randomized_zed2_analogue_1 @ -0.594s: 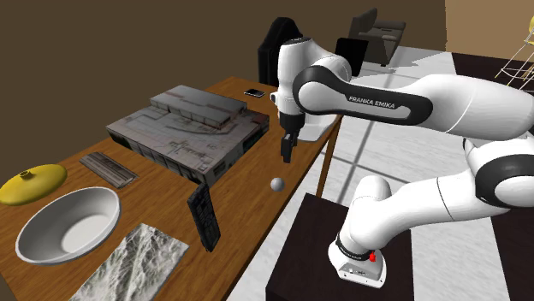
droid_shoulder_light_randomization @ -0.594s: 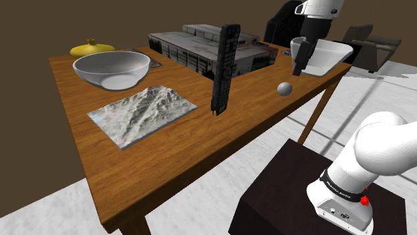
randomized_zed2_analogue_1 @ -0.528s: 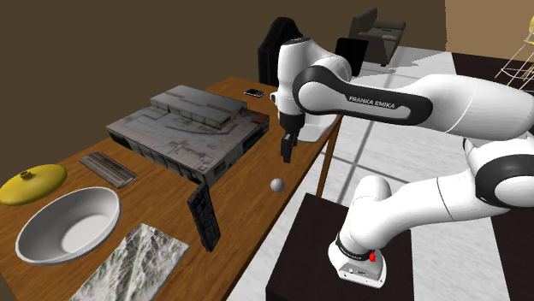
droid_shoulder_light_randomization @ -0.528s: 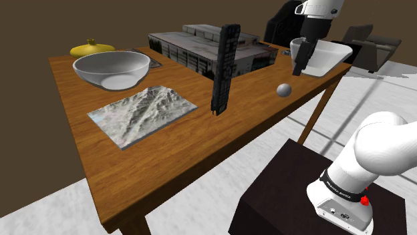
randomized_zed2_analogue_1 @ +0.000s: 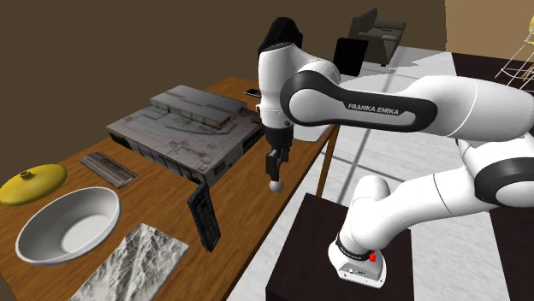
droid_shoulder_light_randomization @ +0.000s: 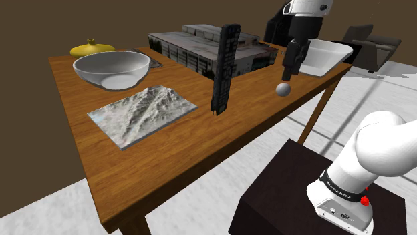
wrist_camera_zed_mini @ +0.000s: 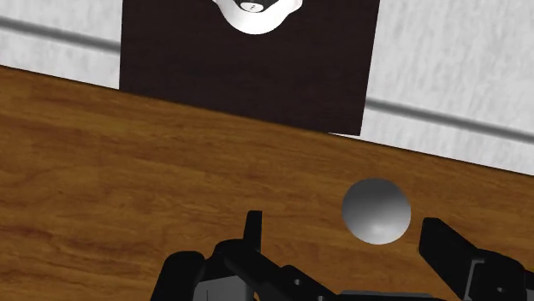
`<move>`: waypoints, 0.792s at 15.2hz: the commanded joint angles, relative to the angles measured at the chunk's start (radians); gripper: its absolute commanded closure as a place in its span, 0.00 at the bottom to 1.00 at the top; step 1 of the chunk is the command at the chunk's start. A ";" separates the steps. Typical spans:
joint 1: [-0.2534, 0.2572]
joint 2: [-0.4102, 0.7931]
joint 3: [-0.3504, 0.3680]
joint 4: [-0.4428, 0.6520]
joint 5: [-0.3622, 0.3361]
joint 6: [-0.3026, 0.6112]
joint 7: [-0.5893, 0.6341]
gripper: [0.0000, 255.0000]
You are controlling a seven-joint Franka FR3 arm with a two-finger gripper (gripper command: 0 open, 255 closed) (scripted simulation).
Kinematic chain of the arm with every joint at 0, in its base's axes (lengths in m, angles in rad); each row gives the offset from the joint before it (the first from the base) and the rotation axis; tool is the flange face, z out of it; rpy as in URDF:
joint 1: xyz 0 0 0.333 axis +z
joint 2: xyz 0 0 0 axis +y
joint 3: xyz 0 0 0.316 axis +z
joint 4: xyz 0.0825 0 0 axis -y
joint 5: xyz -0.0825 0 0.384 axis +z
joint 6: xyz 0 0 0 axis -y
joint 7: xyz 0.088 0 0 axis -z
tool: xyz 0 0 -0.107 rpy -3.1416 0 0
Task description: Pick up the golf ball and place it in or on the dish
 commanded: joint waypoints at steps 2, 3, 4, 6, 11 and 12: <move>0.012 0.019 0.043 0.016 0.047 -0.008 0.064 0.00; 0.013 0.014 0.044 0.000 0.049 0.004 0.063 0.00; 0.014 0.008 0.046 -0.017 0.050 0.015 0.063 0.00; 0.015 -0.002 0.050 -0.050 0.054 0.038 0.062 0.00; 0.018 -0.018 0.056 -0.107 0.060 0.080 0.060 0.00; 0.018 -0.018 0.056 -0.107 0.060 0.080 0.060 0.00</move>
